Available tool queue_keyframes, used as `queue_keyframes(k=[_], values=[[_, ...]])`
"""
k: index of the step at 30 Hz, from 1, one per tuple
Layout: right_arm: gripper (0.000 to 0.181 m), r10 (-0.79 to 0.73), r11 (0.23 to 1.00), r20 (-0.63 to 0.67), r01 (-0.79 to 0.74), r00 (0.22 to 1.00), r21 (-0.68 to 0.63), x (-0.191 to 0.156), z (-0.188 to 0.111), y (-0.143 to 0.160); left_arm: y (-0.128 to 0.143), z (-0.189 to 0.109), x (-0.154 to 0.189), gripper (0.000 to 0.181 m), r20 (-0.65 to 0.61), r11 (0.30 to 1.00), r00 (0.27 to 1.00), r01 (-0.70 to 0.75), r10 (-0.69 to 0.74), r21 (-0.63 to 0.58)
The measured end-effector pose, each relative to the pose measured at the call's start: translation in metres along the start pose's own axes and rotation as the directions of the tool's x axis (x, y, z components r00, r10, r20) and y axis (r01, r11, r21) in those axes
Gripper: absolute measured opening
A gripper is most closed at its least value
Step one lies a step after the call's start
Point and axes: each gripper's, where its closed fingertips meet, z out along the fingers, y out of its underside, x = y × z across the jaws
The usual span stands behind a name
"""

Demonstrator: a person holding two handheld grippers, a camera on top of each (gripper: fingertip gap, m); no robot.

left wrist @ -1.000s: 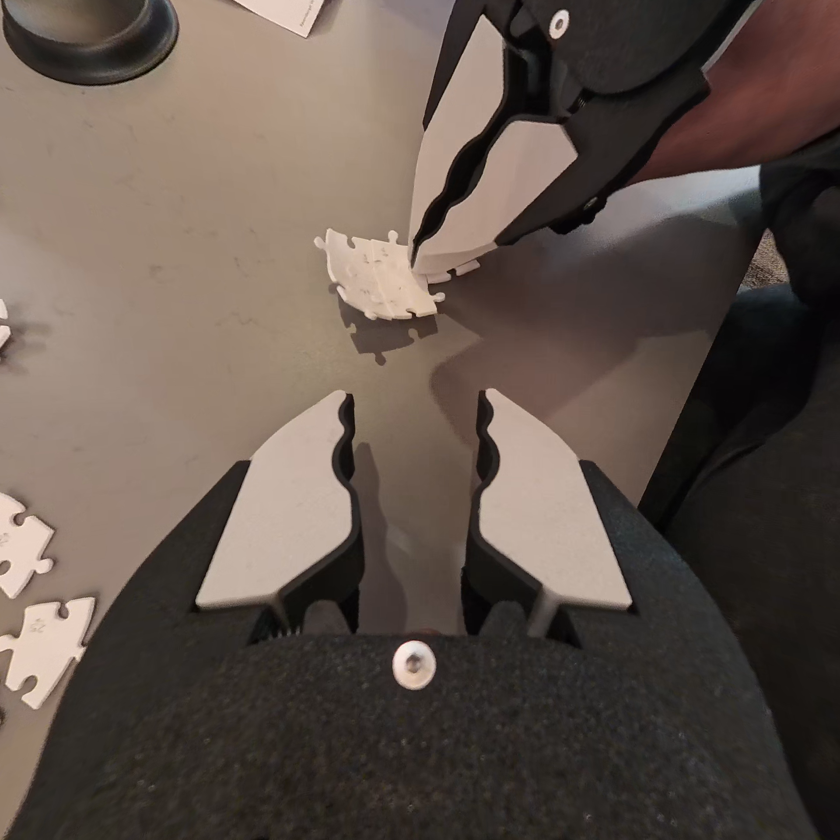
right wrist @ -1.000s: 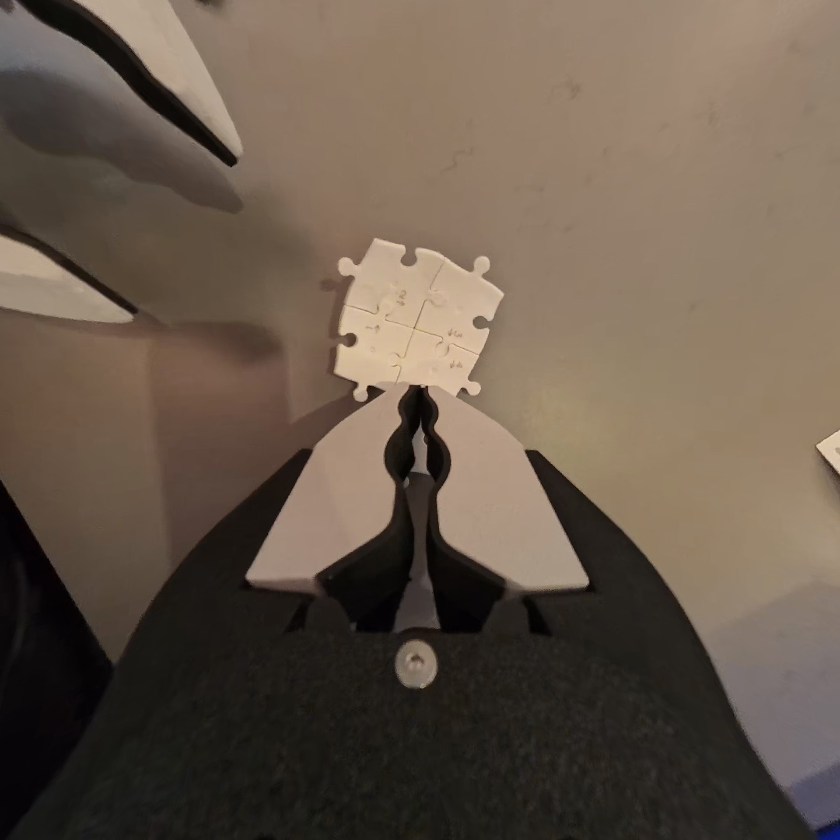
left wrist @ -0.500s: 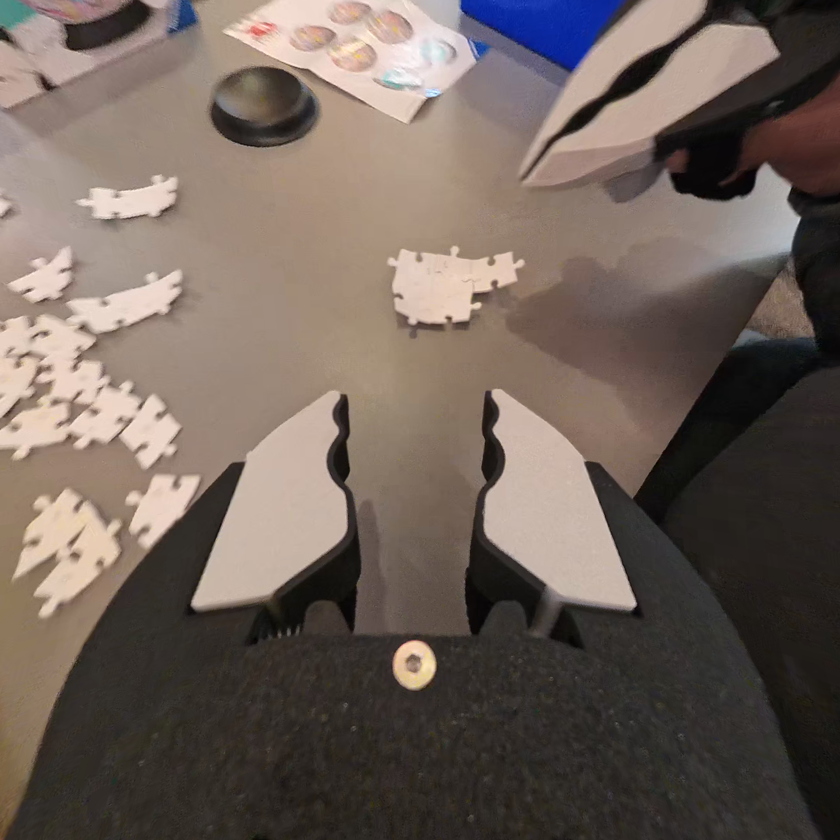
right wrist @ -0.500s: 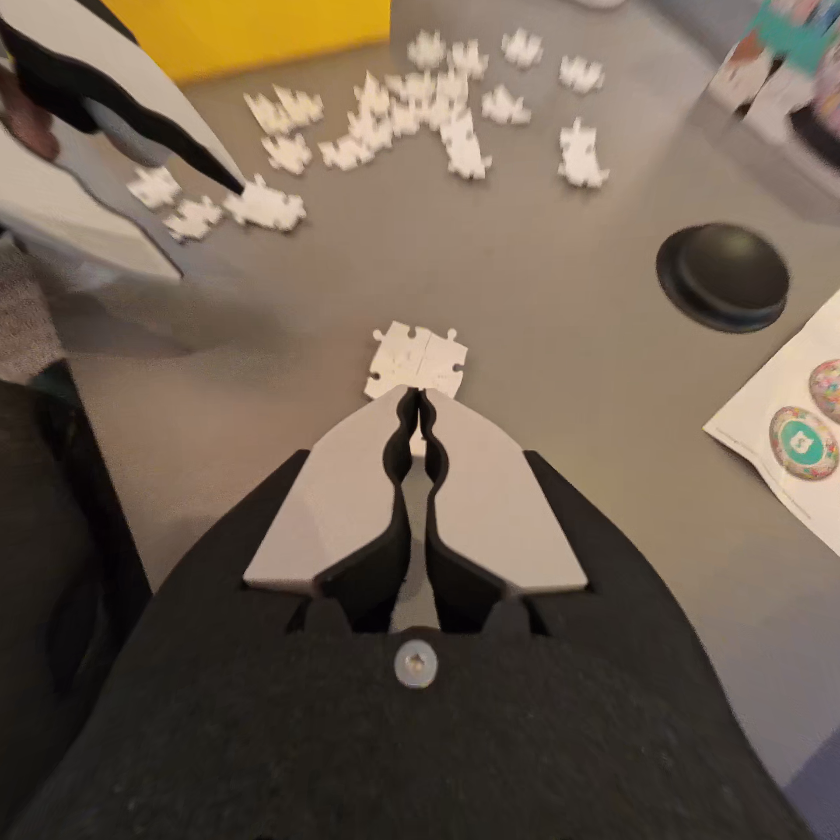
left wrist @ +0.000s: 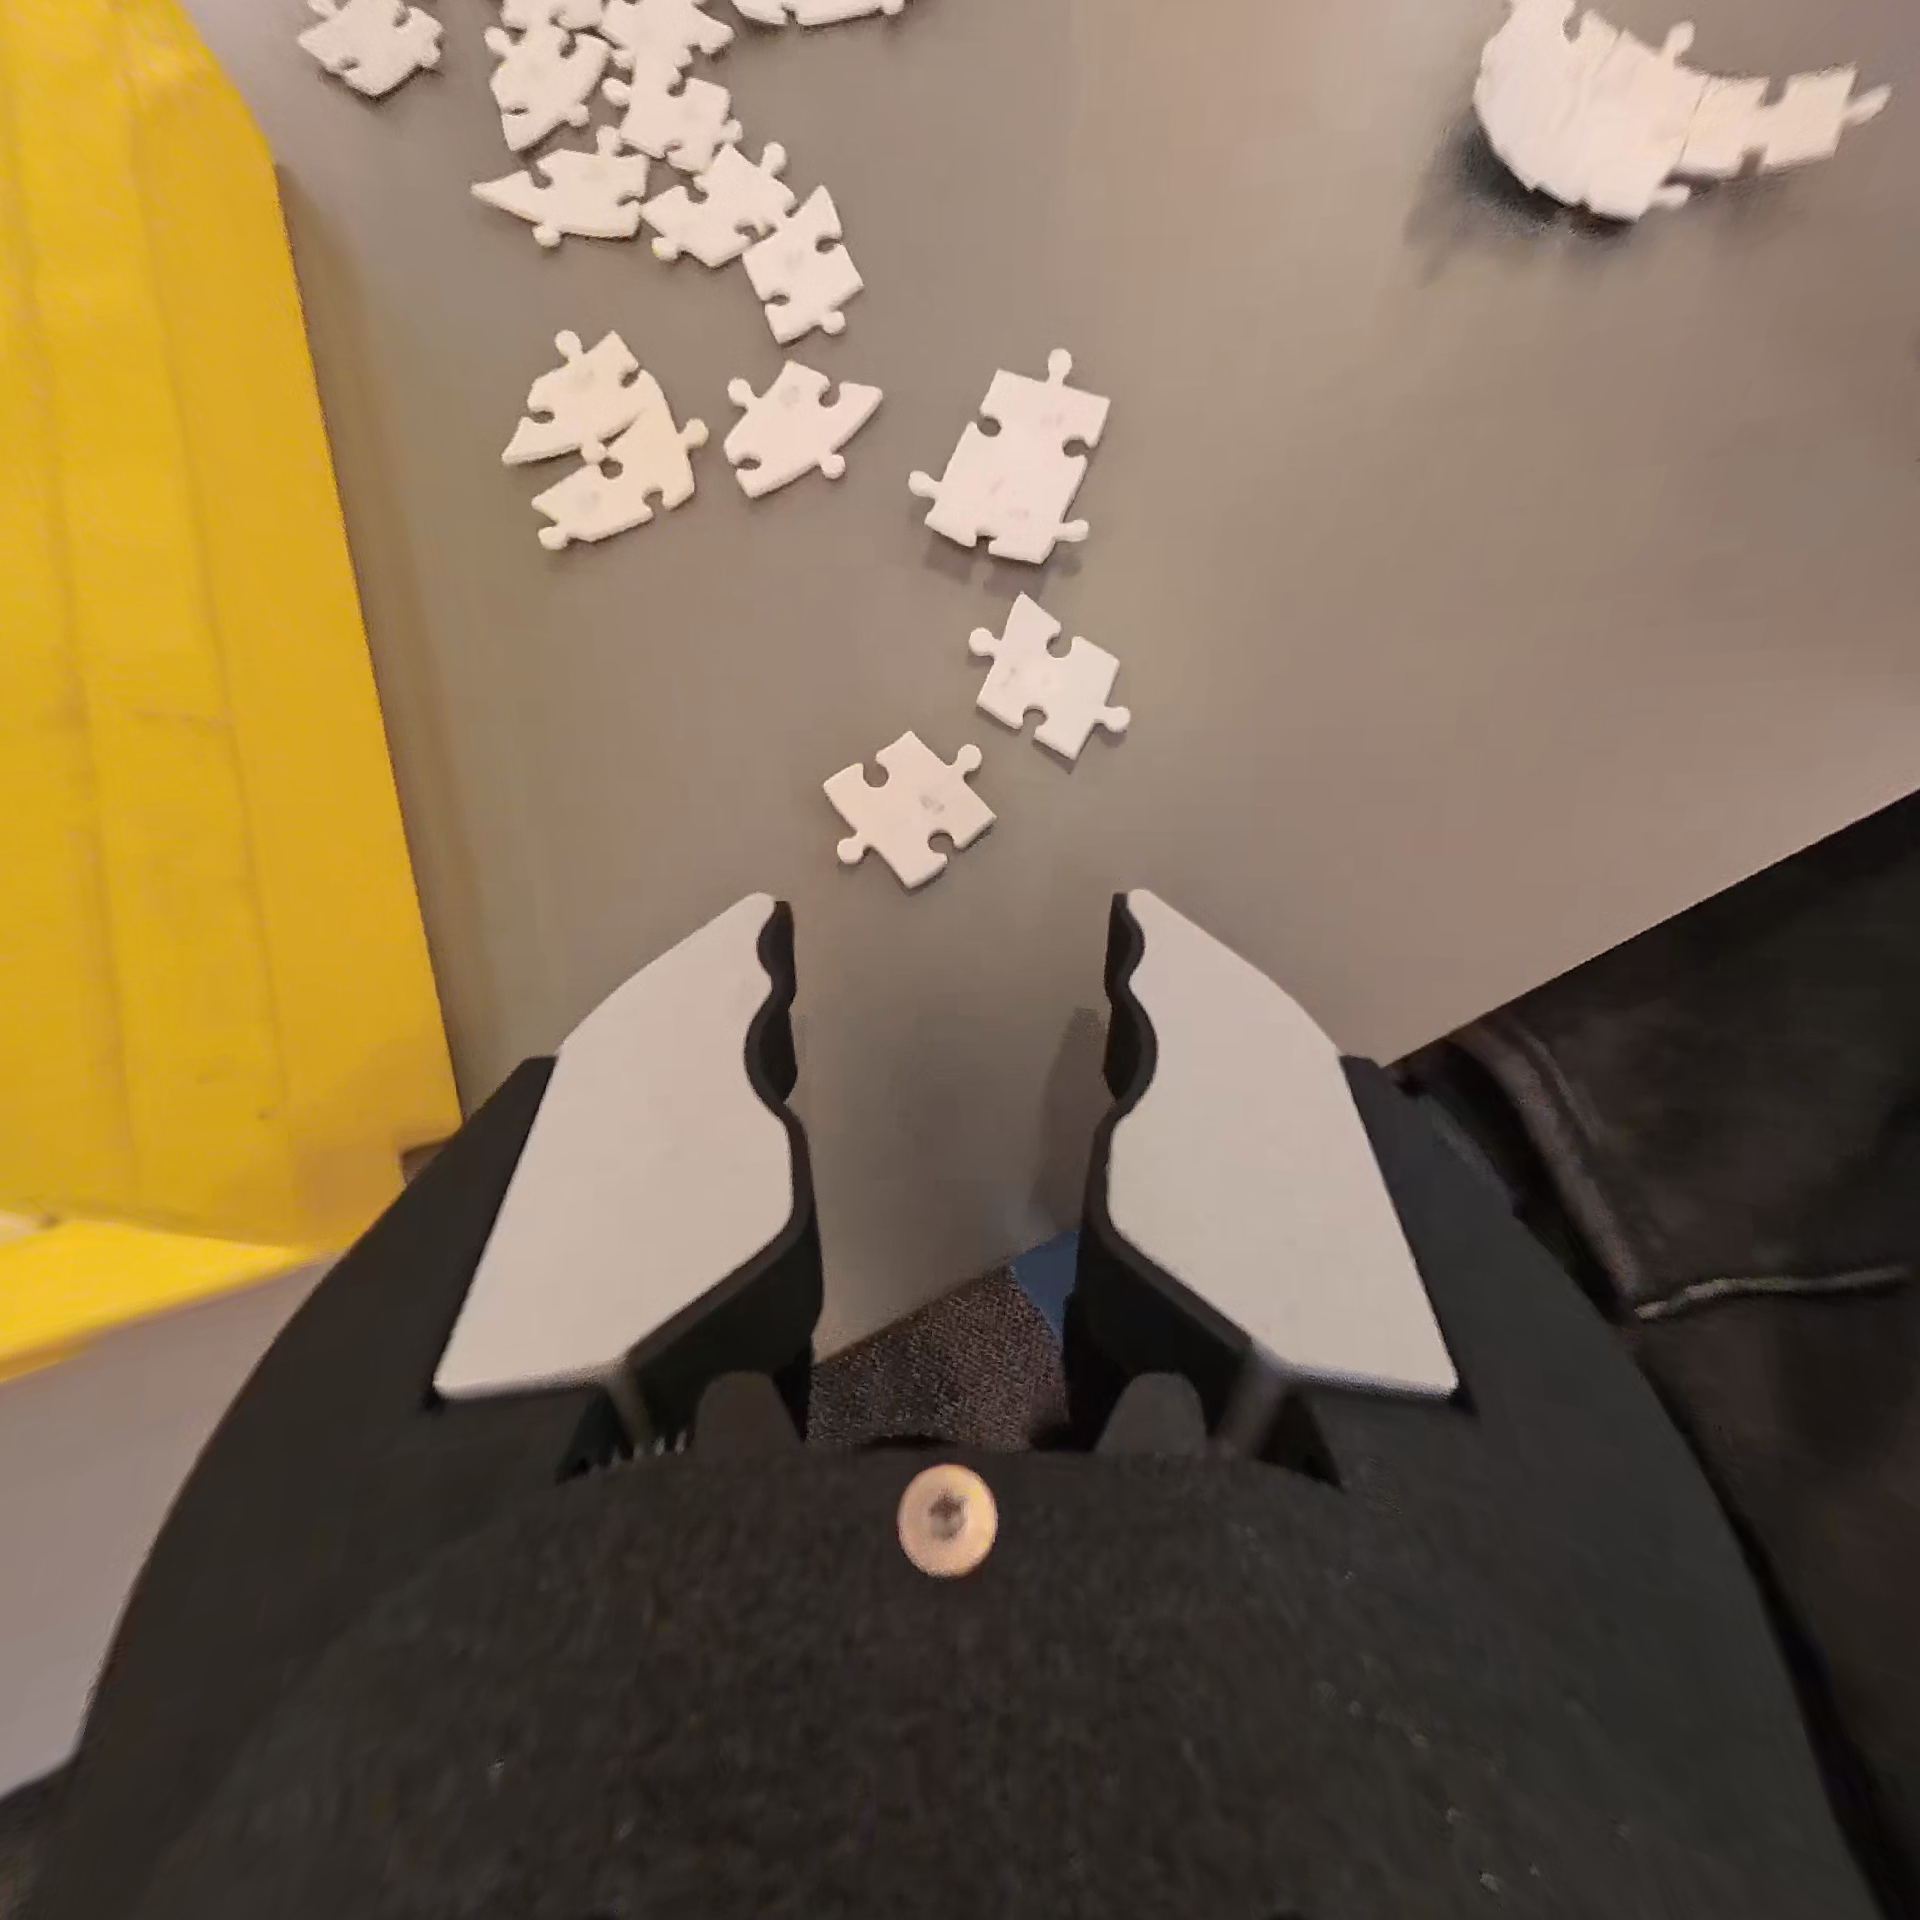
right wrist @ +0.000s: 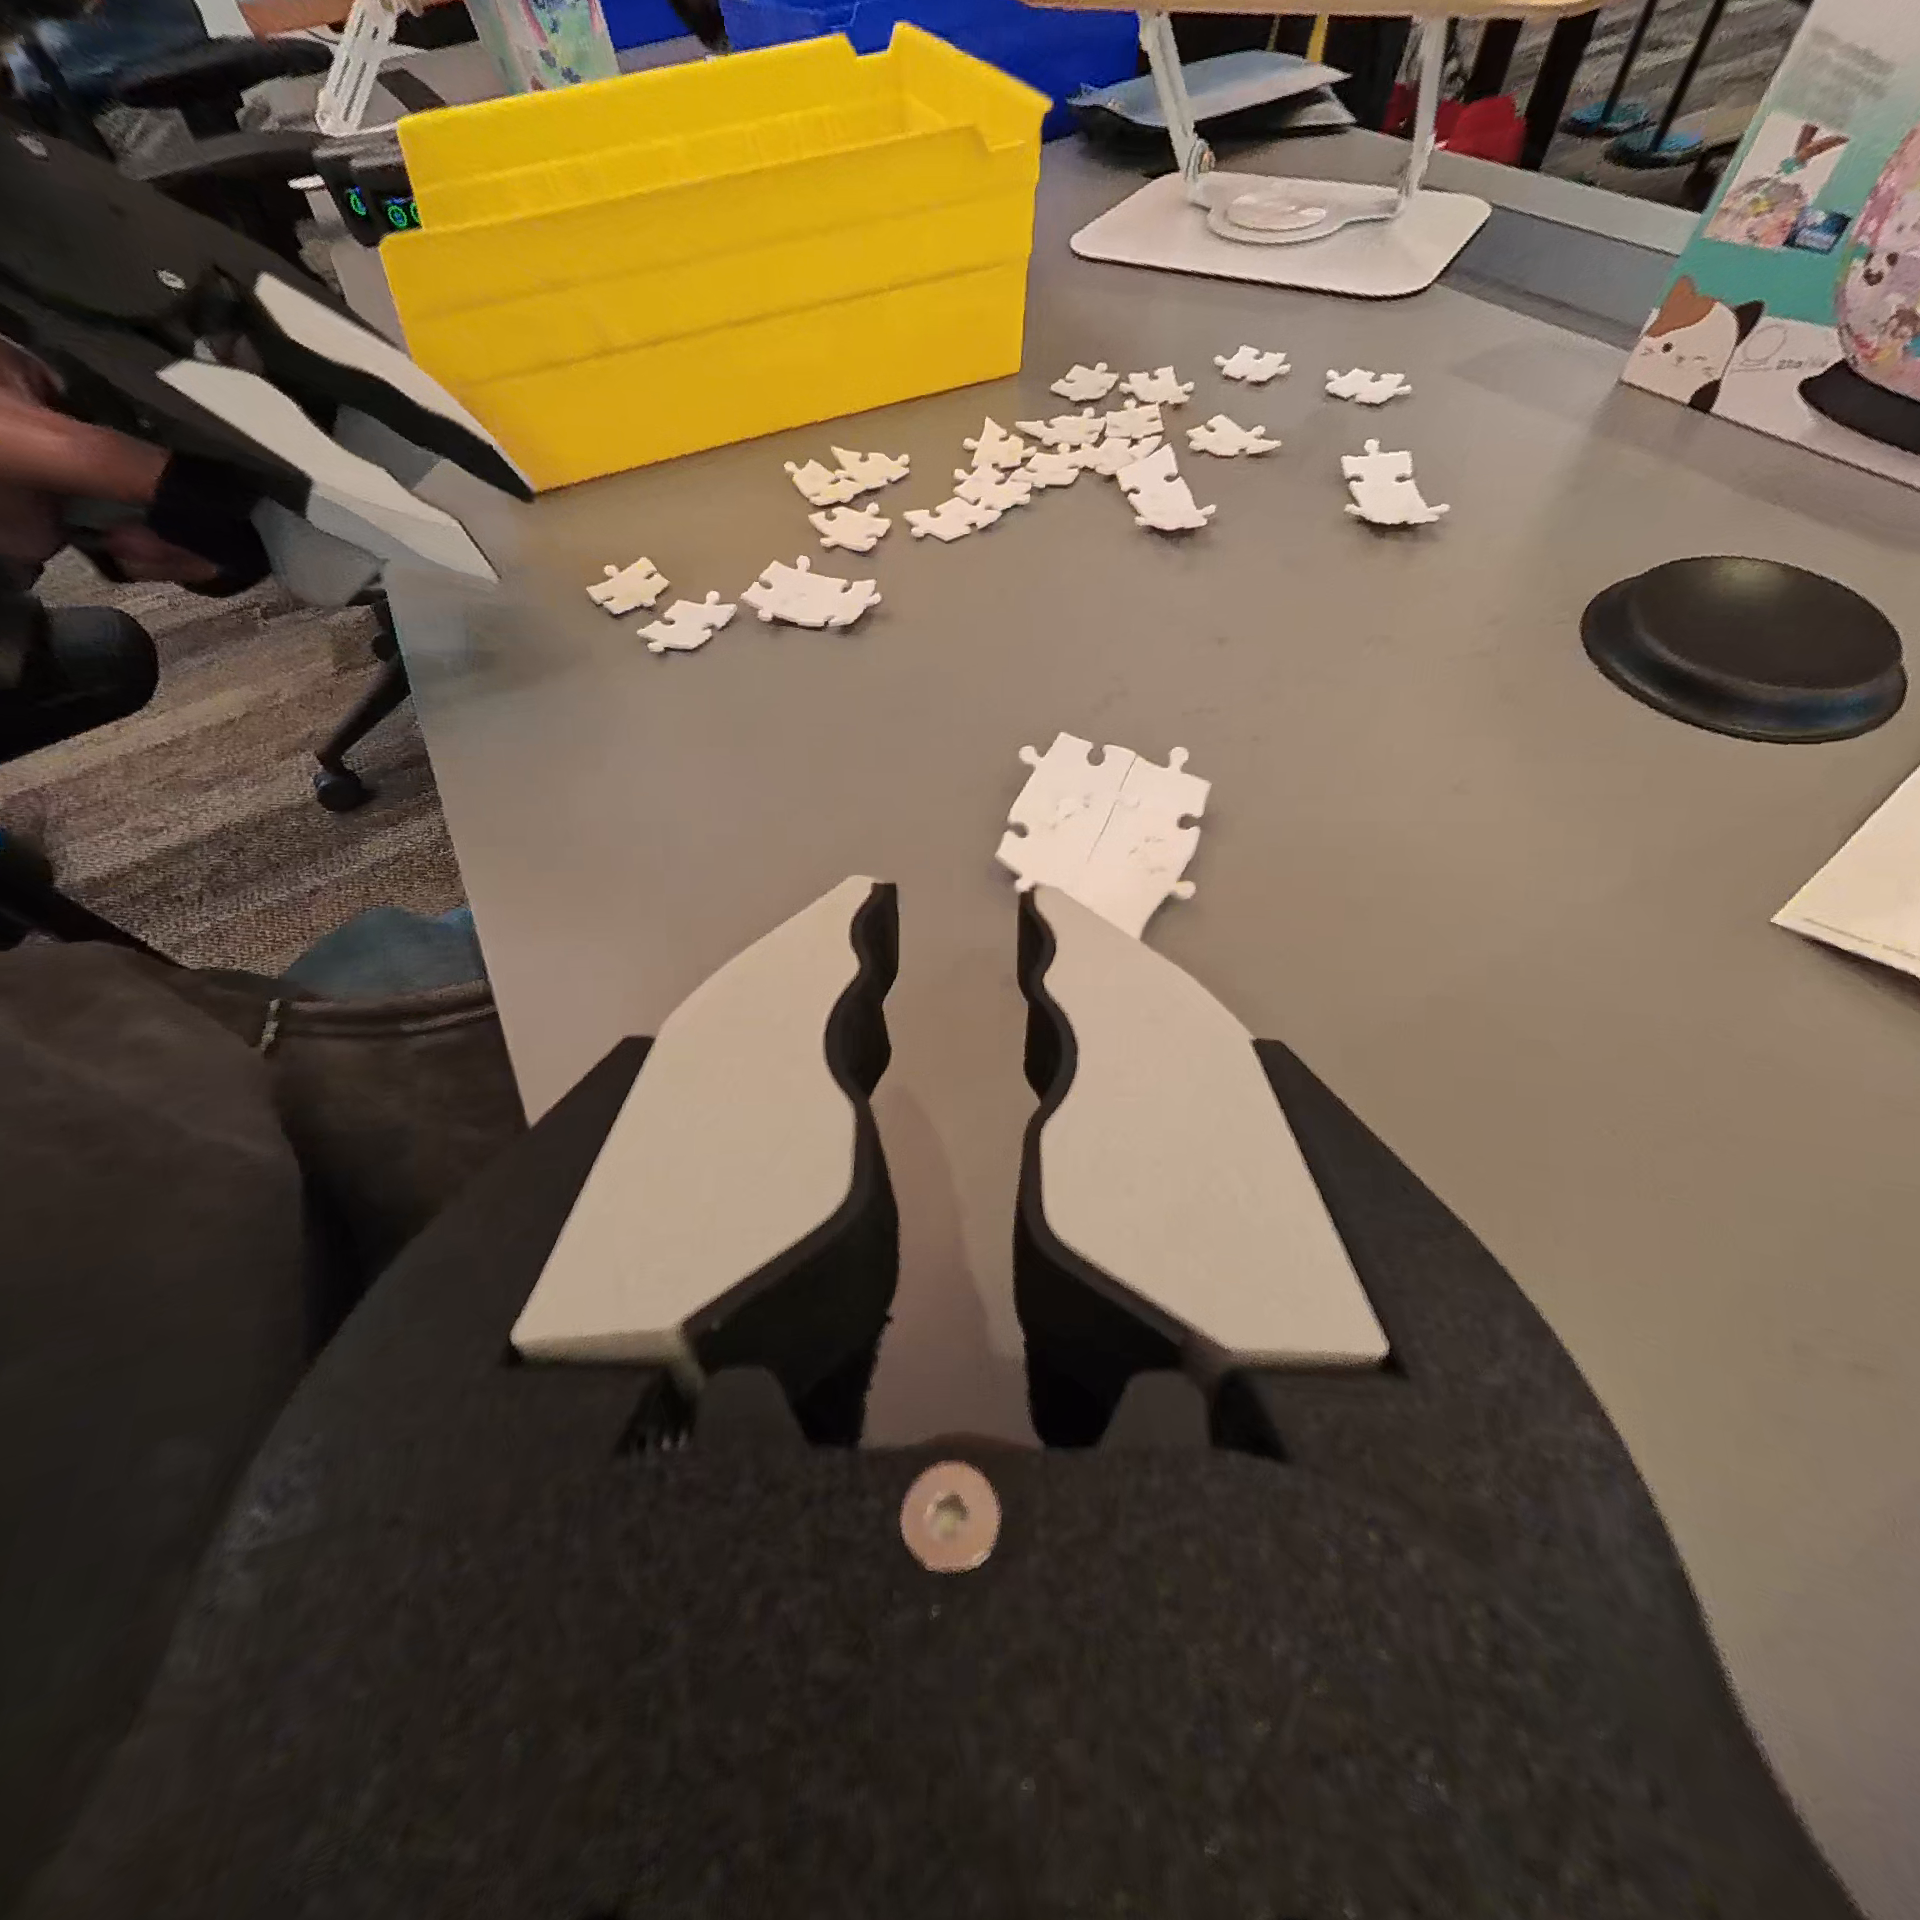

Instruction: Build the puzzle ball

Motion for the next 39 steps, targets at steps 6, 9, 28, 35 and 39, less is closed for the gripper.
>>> queue_keyframes(k=[6,9,28,35,39], values=[[0.017,-0.02,0.997,0.03,0.022,0.999,-0.072,-0.012,0.008,0.011,0.008,0.025,-0.011,0.059,-0.069,0.992,0.993,-0.1,0.095,-0.08],[0.015,-0.038,0.994,0.022,0.04,0.999,-0.098,-0.011,0.009,0.015,0.008,0.032,-0.011,0.057,-0.106,0.992,0.992,-0.084,0.074,-0.089],[0.01,-0.029,0.993,0.008,0.03,1.0,-0.116,-0.004,0.01,0.02,-0.011,0.028,0.002,0.022,-0.047,0.986,0.985,-0.167,0.165,-0.03],[0.009,-0.091,0.972,-0.129,0.06,0.988,-0.226,0.019,0.012,0.033,-0.076,0.02,0.068,0.022,-0.171,0.992,0.98,-0.092,0.105,0.082],[0.017,-0.127,0.946,-0.141,0.077,0.982,-0.316,0.025,0.023,0.047,-0.091,0.047,0.114,0.022,-0.258,0.995,0.962,-0.08,0.093,0.062]])
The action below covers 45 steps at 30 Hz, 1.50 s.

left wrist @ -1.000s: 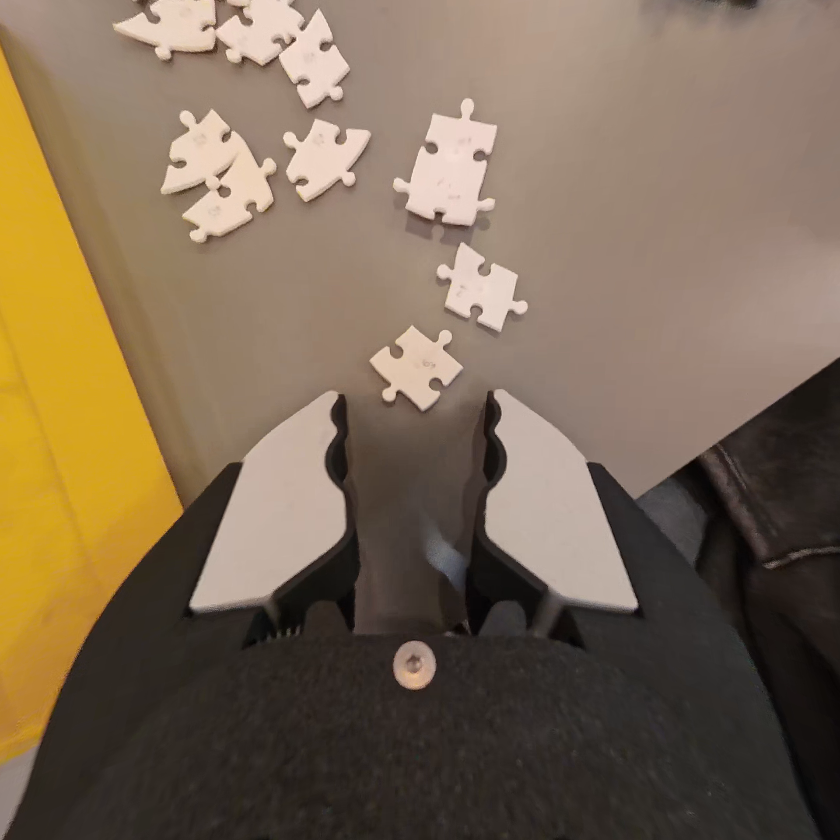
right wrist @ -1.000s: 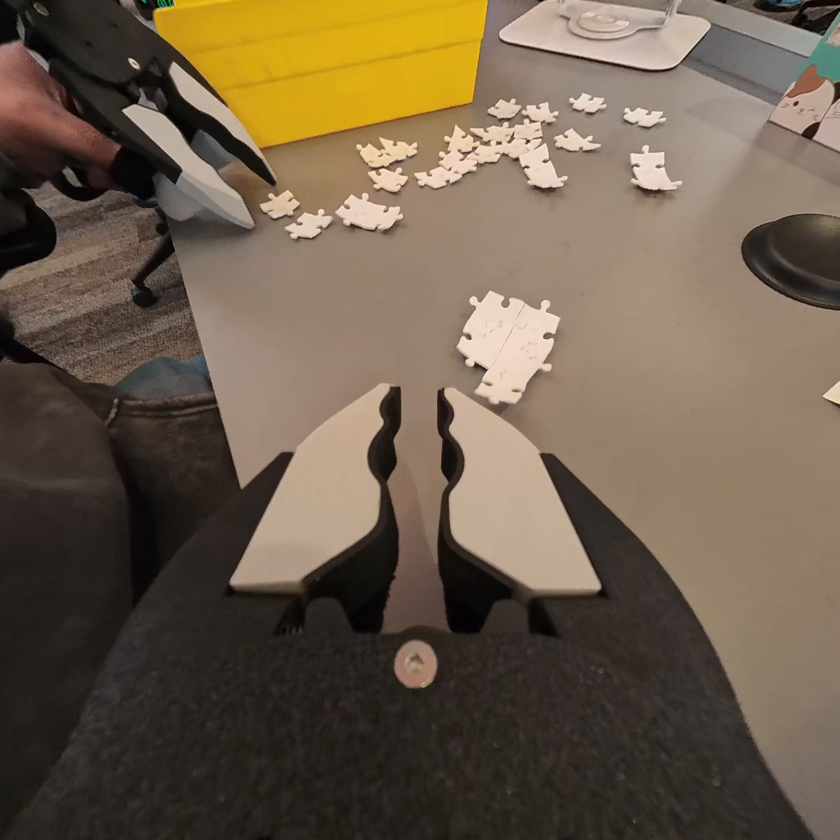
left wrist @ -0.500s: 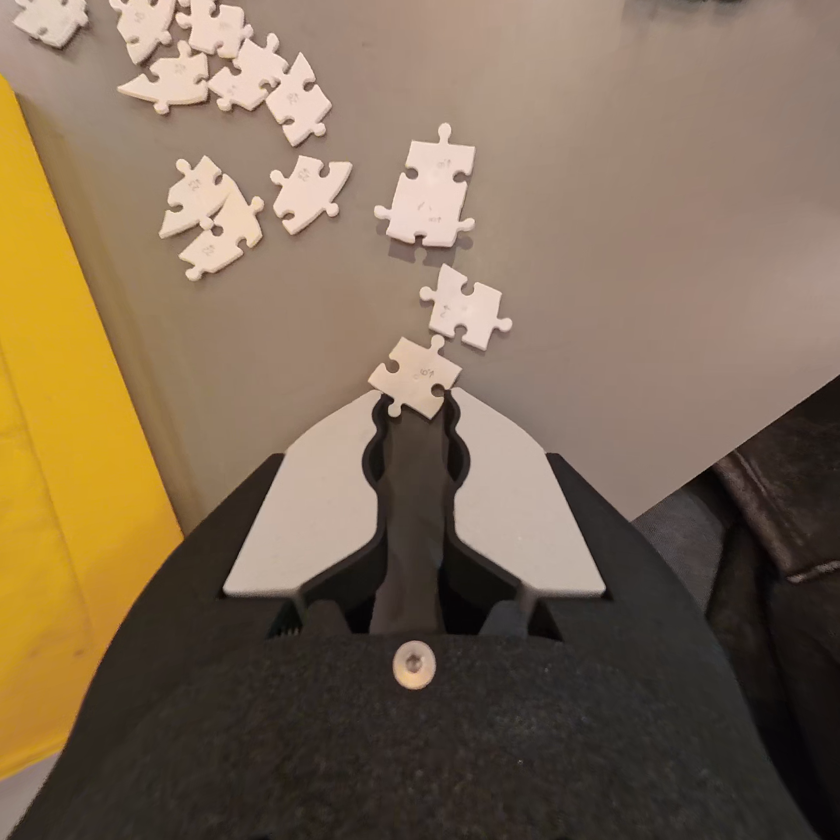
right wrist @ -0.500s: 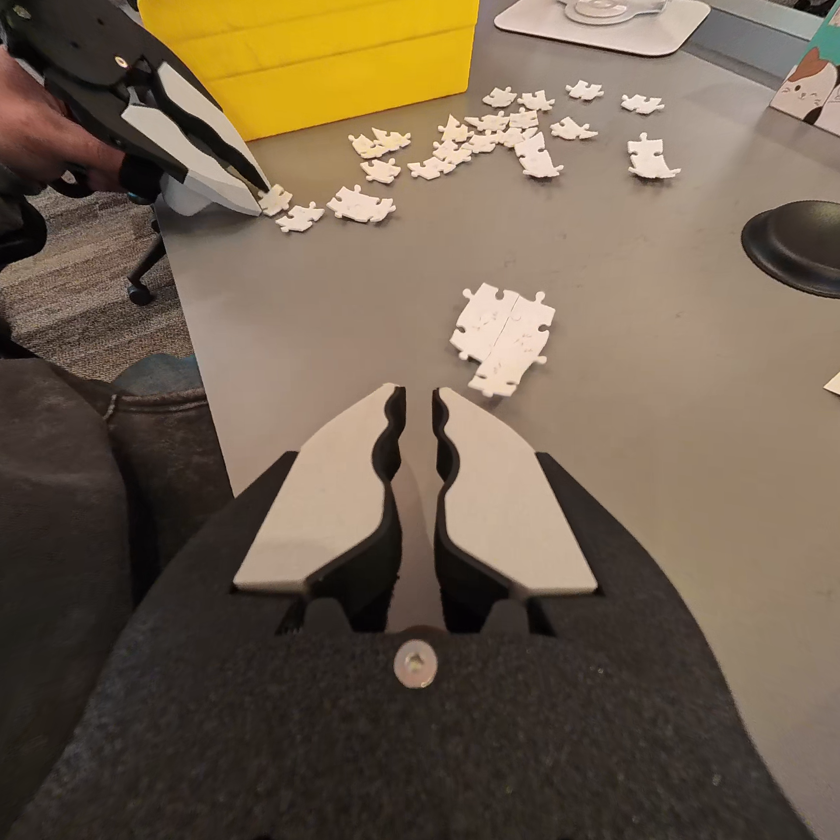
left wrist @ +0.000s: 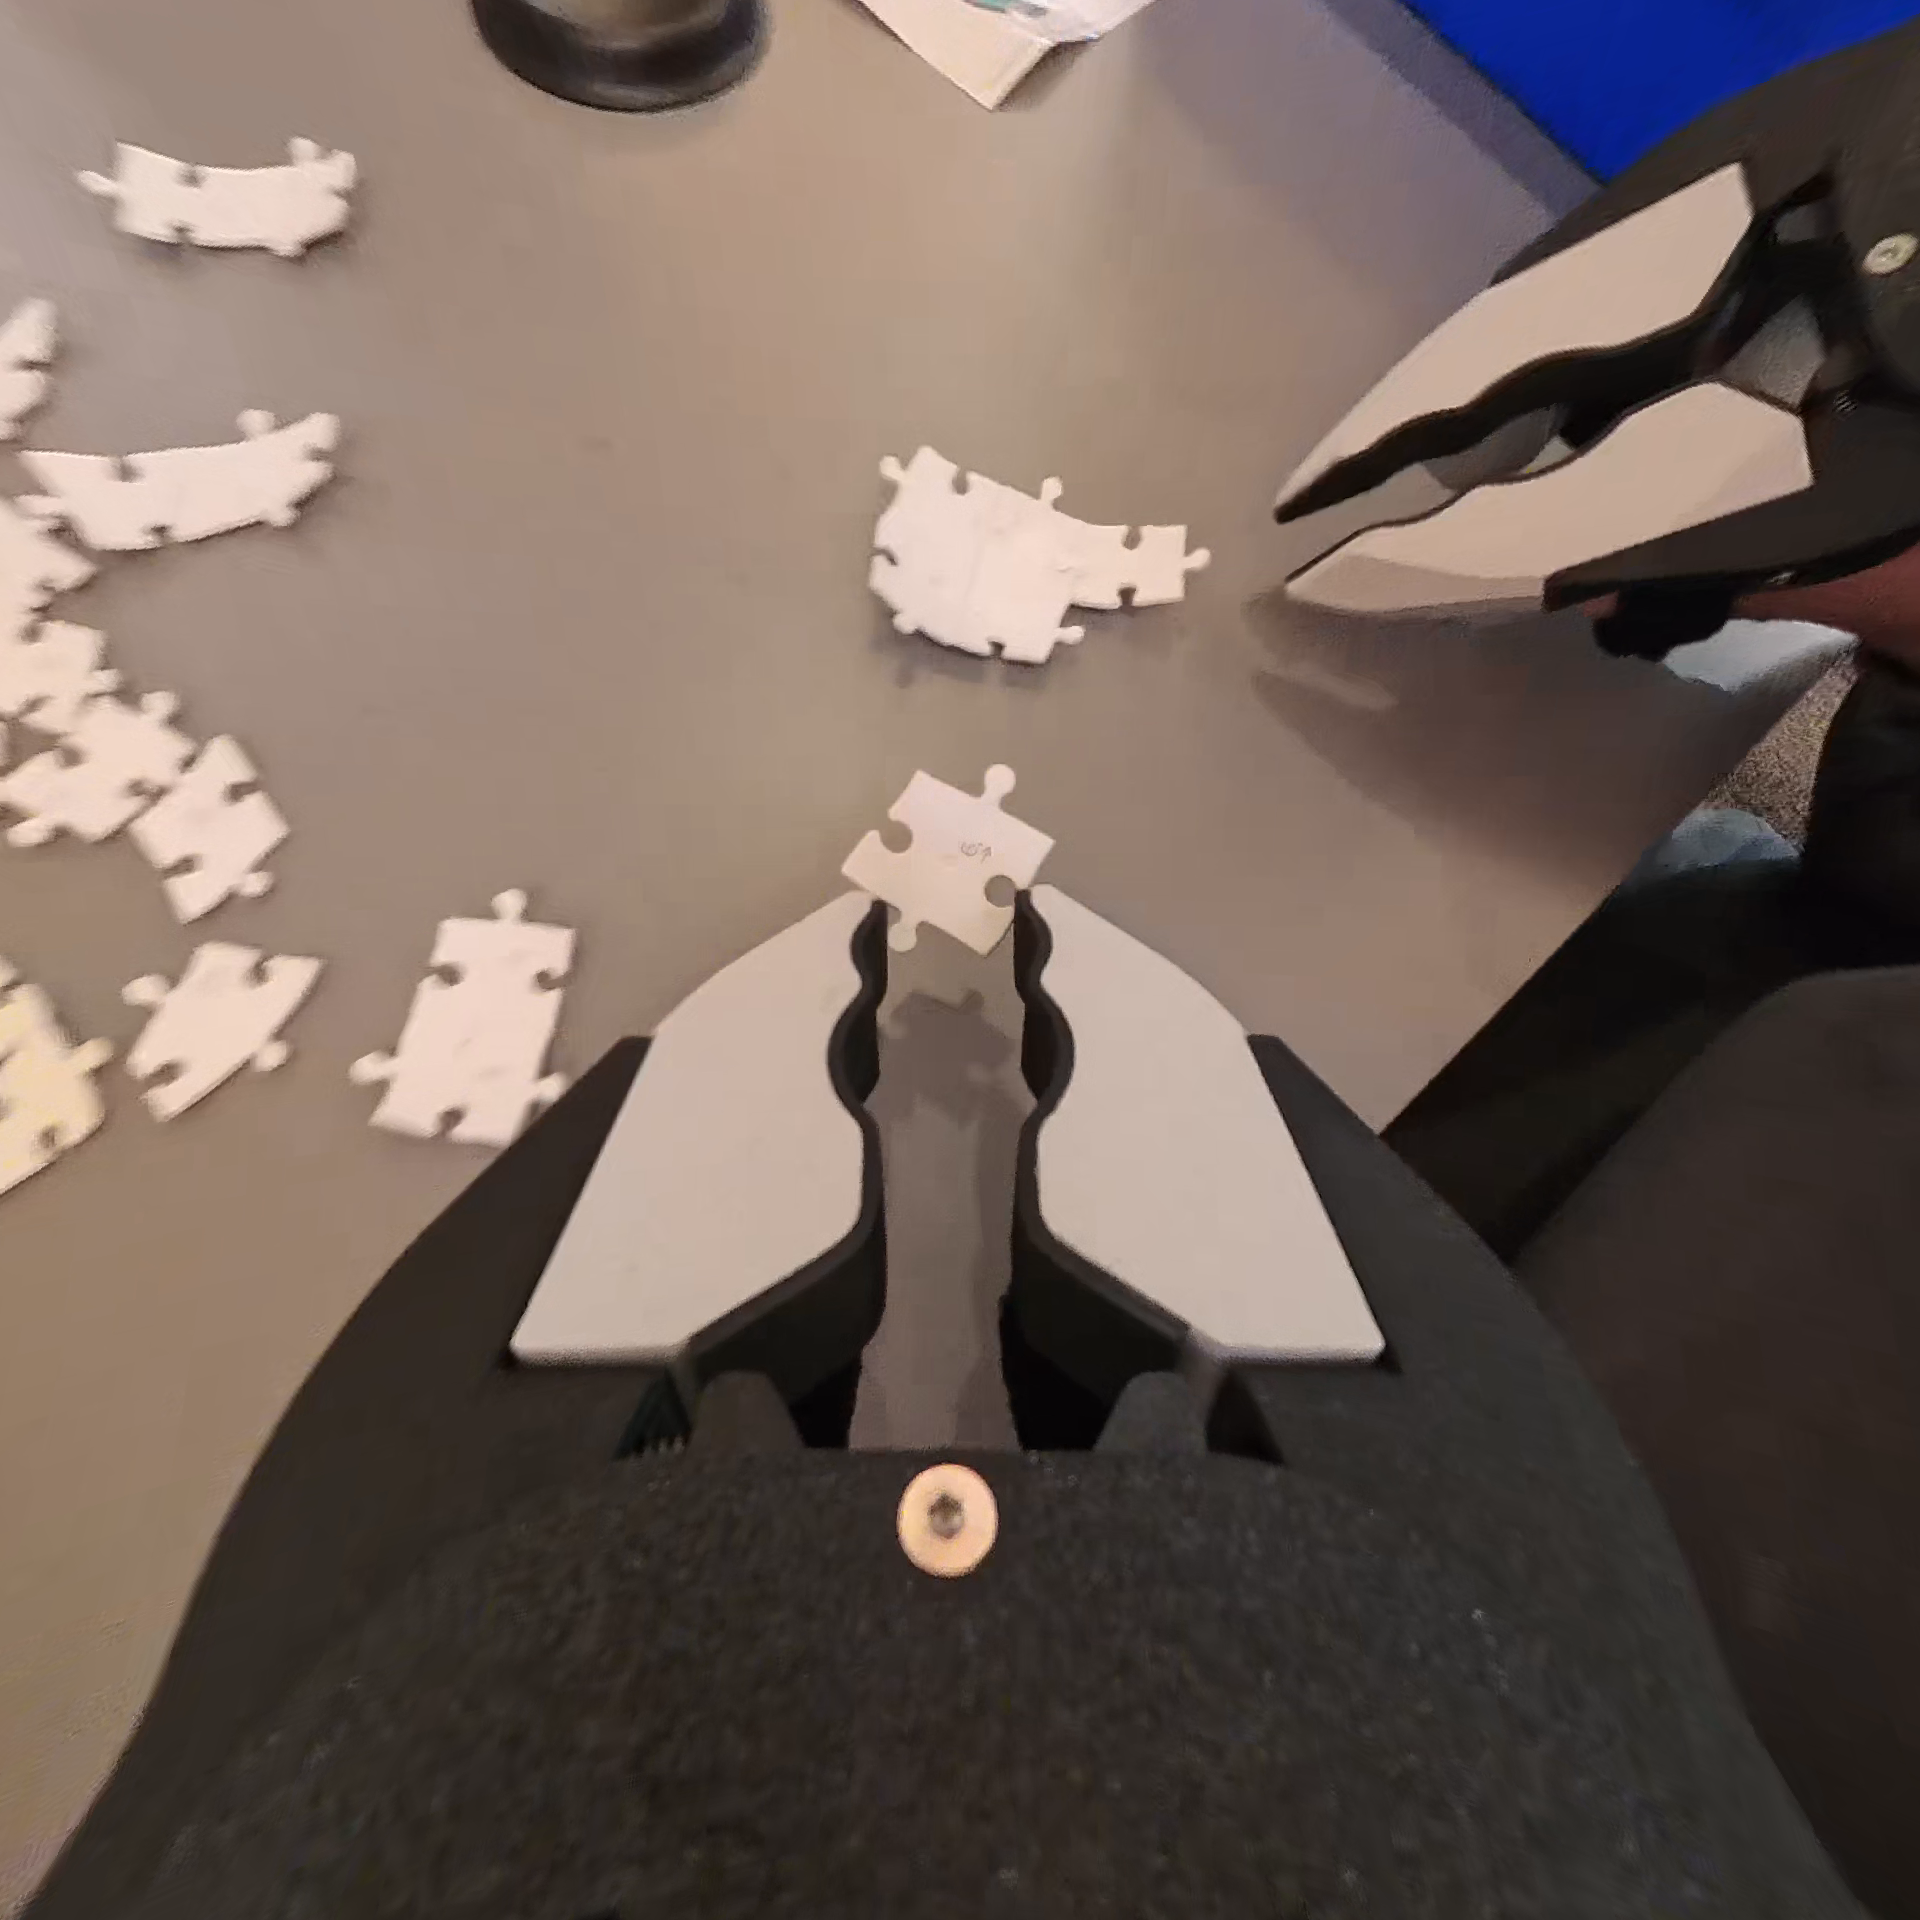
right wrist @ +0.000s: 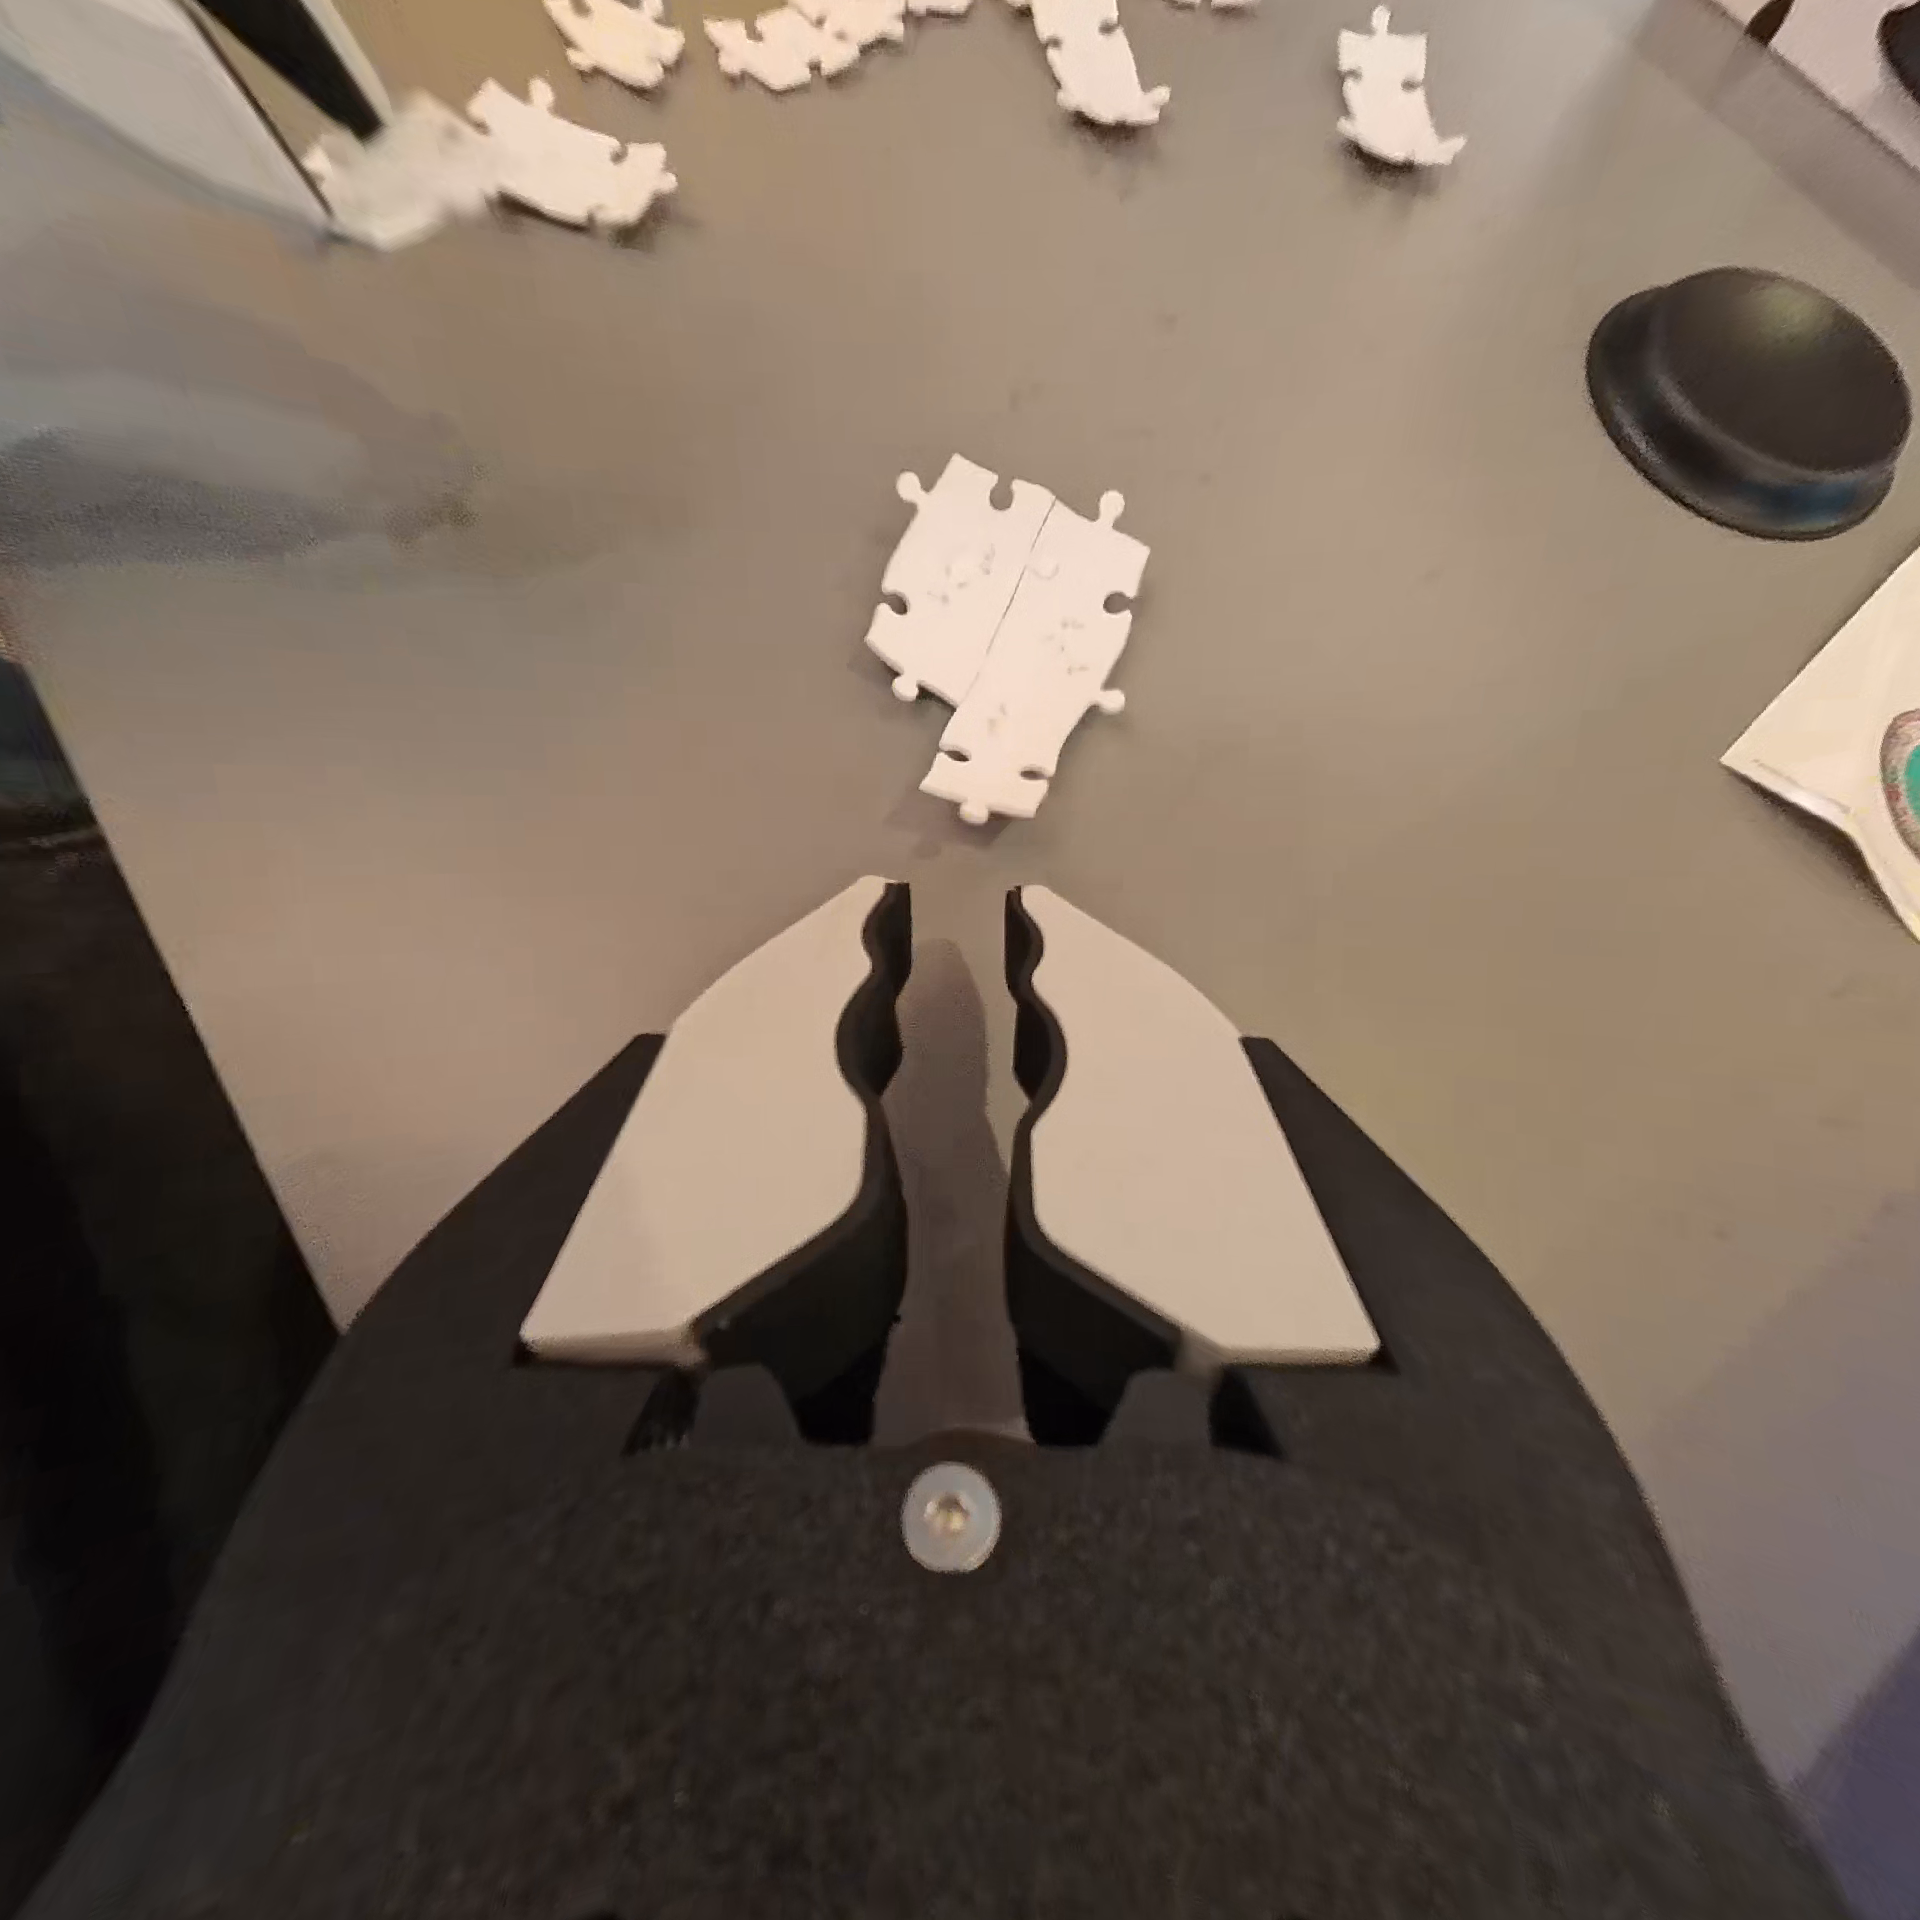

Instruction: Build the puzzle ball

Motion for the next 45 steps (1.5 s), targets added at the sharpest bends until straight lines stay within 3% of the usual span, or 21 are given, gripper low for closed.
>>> queue_keyframes(k=[7,14,23,37,45], values=[[0.024,0.014,0.998,0.017,-0.015,1.0,0.054,0.004,0.003,-0.016,-0.006,0.05,0.027,0.022,-0.083,0.997,0.996,0.007,-0.013,-0.076],[0.028,0.07,0.997,0.05,-0.071,0.996,0.03,0.01,0.012,-0.009,-0.014,0.07,0.043,0.022,-0.093,0.992,0.993,0.064,-0.075,-0.113],[0.027,0.066,0.997,0.154,-0.071,0.986,0.029,-0.009,0.016,-0.011,-0.018,0.078,0.039,0.022,-0.044,0.982,0.992,0.109,-0.117,-0.156],[0.025,0.001,0.997,0.142,-0.012,0.99,0.081,-0.009,0.007,-0.018,-0.011,0.083,0.036,0.022,-0.023,0.966,0.999,0.04,-0.047,-0.254],[0.0,-0.051,0.994,0.198,0.032,0.979,0.101,-0.01,0.015,-0.033,-0.011,0.081,0.034,0.022,-0.037,0.948,0.998,-0.068,0.059,-0.31]])
